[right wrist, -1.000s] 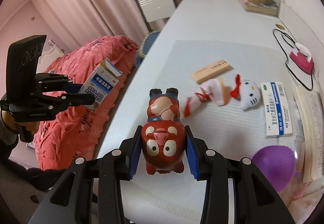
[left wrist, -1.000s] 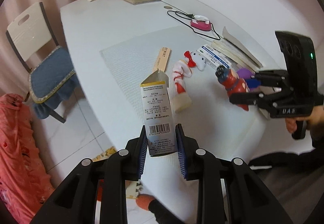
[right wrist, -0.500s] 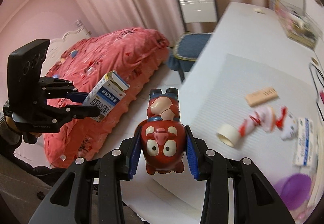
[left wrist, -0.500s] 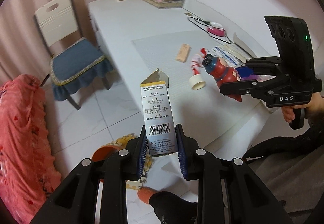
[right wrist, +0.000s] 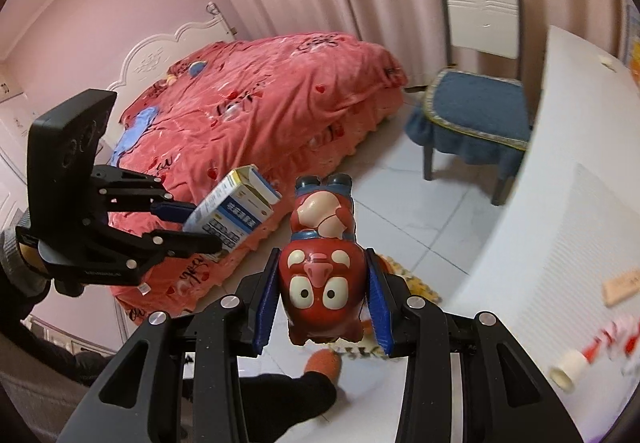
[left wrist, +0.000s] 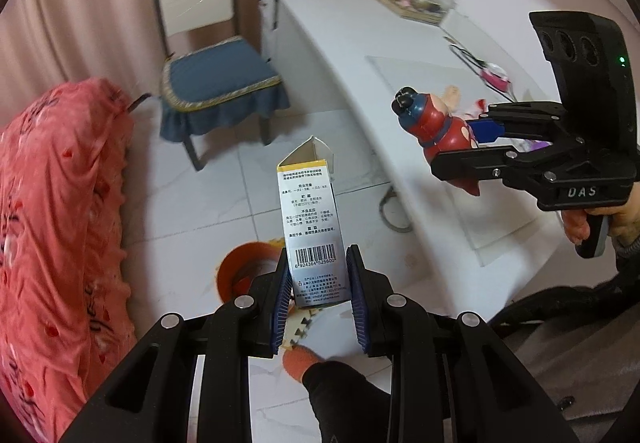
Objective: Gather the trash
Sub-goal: 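Carry box and figurine to the orange bin and release both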
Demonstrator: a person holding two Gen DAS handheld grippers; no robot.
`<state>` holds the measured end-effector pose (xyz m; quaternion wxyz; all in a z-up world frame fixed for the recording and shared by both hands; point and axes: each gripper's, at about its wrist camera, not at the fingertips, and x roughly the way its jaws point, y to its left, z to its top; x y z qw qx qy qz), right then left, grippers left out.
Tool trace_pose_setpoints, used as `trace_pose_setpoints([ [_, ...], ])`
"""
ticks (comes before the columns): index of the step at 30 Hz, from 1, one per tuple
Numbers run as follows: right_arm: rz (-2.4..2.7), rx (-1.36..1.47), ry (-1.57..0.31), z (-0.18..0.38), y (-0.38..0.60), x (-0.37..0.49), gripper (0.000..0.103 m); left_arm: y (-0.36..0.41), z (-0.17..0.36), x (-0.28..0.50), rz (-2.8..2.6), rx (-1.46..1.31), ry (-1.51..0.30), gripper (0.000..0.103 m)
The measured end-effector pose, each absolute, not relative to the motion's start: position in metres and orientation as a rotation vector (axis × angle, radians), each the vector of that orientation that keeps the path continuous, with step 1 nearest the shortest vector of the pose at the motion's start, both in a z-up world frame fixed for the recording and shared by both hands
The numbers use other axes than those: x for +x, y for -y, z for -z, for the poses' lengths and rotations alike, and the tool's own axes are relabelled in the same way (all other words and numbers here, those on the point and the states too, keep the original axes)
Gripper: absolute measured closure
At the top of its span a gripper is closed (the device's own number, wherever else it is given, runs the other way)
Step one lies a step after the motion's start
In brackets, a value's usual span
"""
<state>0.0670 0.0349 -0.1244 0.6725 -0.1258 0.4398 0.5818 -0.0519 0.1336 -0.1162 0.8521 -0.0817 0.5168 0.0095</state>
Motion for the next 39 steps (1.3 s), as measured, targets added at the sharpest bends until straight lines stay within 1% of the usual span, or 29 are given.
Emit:
trace_pose_setpoints([
  [3, -1.324, -0.292, -1.009, 0.134, -0.061, 0.061, 0.063, -0.153, 0.127, -0.053, -0.035, -0.199, -1.099, 0.074],
  [8, -1.317, -0.301, -1.067, 0.167, -0.105, 0.063, 0.063, -0.183, 0.158, -0.049, -0.046, -0.250, -1.134, 0.074],
  [14, -1.256, -0.287, -1.172, 0.228, -0.149, 0.076, 0.063, -0.211, 0.205, -0.044, -0.030, -0.301, -1.192, 0.074],
  [22, -1.242, -0.317, -1.266, 0.293, -0.182, 0.072, 0.063, -0.232, 0.257, -0.036, 0.002, -0.331, -1.256, 0.074],
  [30, -1.193, -0.318, -1.323, 0.334, -0.197, 0.078, 0.063, -0.243, 0.291, -0.030, 0.041, -0.323, -1.293, 0.072],
  [31, -1.189, -0.319, -1.329, 0.338, -0.198, 0.078, 0.063, -0.243, 0.292, -0.028, 0.044, -0.317, -1.297, 0.067],
  [32, -1.185, -0.319, -1.334, 0.340, -0.199, 0.078, 0.063, -0.242, 0.292, -0.027, 0.039, -0.308, -1.300, 0.054],
  [33, -1.180, -0.318, -1.341, 0.344, -0.201, 0.078, 0.063, -0.242, 0.293, -0.027, 0.028, -0.292, -1.299, 0.050],
  [39, -1.167, -0.317, -1.359, 0.349, -0.206, 0.075, 0.061, -0.246, 0.294, -0.029, 0.031, -0.301, -1.311, 0.050],
])
